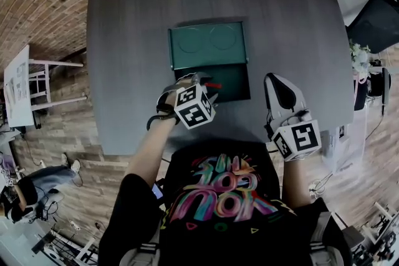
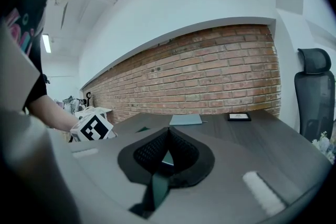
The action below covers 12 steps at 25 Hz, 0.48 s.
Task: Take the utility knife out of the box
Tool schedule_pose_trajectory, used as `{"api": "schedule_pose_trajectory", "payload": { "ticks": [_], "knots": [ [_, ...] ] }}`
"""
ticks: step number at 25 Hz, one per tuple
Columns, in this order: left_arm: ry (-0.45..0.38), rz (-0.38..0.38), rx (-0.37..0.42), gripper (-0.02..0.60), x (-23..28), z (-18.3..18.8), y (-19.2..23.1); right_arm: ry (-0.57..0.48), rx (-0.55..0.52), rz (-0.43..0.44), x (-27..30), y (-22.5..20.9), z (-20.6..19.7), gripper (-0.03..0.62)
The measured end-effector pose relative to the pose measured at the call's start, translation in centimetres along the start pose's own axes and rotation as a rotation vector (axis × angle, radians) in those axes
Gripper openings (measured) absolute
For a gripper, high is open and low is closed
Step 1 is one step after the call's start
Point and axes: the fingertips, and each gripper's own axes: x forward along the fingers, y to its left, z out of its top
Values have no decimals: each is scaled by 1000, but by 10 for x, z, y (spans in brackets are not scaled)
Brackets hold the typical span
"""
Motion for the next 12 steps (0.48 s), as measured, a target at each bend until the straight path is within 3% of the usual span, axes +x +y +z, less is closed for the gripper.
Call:
{"api": "schedule_pose_trajectory", "payload": {
  "ticks": [6,12],
  "knots": [
    [14,-50,-19,179,19,2,-2,16,21,-20,1,-7,-8,0],
    [57,-63,22,178,31,-6,-1,19,40,-34,2,-10,-12,0]
  ]
}}
